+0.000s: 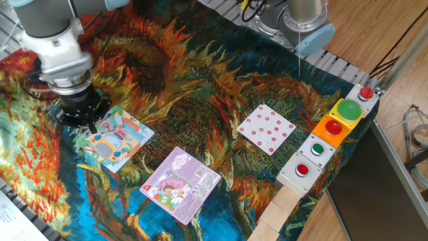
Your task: Assemble one piece of a puzzle
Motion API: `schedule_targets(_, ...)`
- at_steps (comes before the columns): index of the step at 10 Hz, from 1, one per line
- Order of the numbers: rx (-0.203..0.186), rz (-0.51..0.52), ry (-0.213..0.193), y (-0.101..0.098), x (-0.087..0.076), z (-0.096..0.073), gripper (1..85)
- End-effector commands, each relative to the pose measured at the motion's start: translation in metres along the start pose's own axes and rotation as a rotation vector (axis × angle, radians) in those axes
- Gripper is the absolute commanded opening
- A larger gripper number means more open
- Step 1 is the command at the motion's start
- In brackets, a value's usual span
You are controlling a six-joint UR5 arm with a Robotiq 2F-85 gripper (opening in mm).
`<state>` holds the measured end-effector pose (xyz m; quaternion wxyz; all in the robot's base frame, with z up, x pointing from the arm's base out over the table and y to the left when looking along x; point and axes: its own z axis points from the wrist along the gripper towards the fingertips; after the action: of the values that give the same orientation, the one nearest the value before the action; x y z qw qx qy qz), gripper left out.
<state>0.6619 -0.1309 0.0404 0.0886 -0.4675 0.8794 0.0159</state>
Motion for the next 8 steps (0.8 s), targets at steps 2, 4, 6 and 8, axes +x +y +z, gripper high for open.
schedule_targets(2,-0.04,0.591,-0.07,0.003,-0.019,-0.003,1.3)
schedule_targets(4,-0.011,0.692,-0.055,-0.003,-0.013,-0.002,1.3)
schedule_targets(6,0.002,0.722,-0.049,-0.006,-0.01,-0.002,1.3)
schedule_targets(8,-0.054,0.739,-0.082,0.004,-0.023,-0.003,1.3)
